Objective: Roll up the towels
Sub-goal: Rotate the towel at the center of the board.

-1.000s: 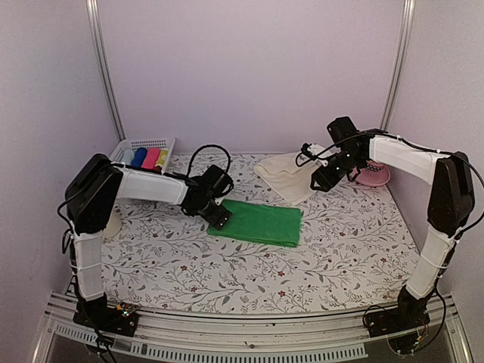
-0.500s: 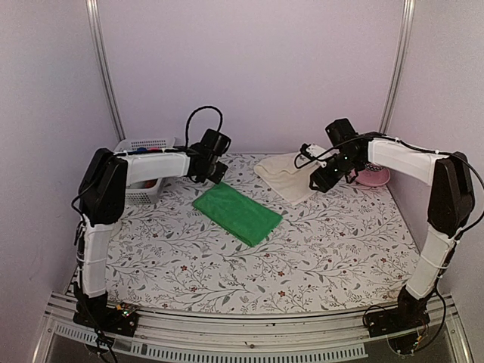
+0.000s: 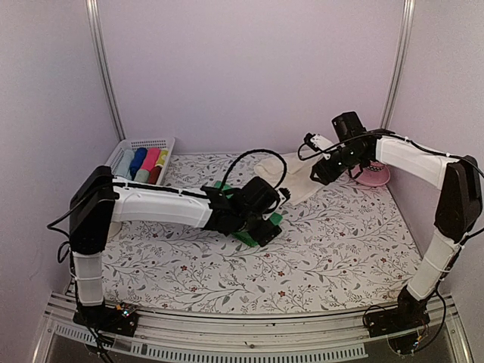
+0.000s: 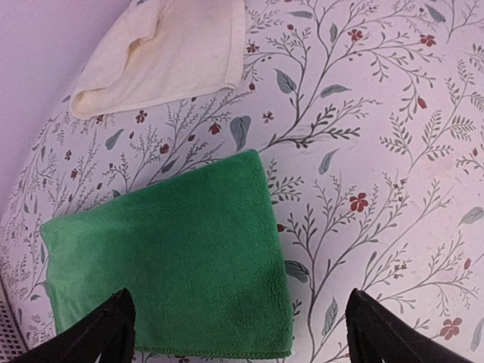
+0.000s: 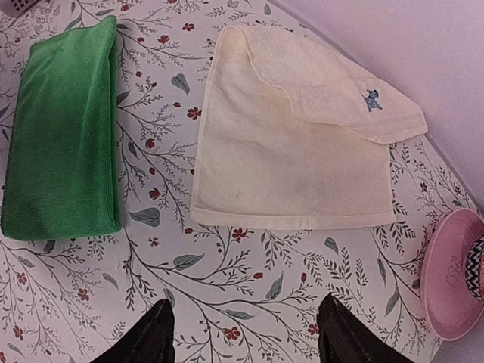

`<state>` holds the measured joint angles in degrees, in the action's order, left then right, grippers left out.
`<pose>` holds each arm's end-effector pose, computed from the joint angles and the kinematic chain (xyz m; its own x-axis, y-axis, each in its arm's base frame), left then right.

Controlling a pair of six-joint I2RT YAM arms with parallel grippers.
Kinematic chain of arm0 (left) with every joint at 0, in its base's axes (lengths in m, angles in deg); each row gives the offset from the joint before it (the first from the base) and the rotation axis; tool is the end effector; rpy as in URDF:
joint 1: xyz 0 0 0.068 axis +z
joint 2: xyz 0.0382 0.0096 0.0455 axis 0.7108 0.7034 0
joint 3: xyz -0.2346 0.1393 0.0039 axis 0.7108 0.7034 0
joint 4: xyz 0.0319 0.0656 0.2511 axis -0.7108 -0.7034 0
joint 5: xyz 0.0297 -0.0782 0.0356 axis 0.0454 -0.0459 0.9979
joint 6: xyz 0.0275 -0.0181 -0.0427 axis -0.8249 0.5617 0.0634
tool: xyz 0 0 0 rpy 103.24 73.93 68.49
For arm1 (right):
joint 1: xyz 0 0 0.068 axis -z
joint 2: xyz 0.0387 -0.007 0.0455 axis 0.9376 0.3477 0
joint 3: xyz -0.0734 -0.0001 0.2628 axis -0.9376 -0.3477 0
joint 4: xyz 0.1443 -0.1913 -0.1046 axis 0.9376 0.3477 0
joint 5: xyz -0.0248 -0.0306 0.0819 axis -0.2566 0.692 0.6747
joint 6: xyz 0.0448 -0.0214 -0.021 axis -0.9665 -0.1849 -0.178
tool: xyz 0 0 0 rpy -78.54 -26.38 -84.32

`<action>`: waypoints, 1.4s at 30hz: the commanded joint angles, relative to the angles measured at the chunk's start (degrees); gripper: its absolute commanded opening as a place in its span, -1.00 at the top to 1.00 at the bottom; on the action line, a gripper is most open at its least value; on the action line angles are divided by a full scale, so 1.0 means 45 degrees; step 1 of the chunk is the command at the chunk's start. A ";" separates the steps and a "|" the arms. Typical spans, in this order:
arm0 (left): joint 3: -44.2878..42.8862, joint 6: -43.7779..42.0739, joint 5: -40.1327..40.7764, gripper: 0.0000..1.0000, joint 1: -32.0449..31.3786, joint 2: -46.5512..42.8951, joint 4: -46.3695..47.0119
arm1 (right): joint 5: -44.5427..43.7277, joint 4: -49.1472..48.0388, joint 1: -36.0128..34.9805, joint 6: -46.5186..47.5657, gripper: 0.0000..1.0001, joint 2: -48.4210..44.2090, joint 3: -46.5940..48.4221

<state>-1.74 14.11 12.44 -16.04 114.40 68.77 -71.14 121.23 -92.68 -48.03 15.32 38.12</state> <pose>0.2262 -0.3842 0.1991 -0.3441 0.6578 -0.6700 0.6812 0.6660 0.3039 0.3542 0.1538 0.2813 -0.4961 -0.6182 -0.6097 -0.6757 0.7158 -0.1760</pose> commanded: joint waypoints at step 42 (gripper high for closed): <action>0.6991 0.2264 -0.2727 1.00 0.0231 -0.2628 0.1788 | 0.9651 -0.3274 -0.1050 1.3182 -0.18 -0.2862 -0.6018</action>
<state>24.21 23.82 8.59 -16.02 106.05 72.90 -35.34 109.82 -93.09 -8.68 3.37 12.57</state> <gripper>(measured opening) 0.022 0.613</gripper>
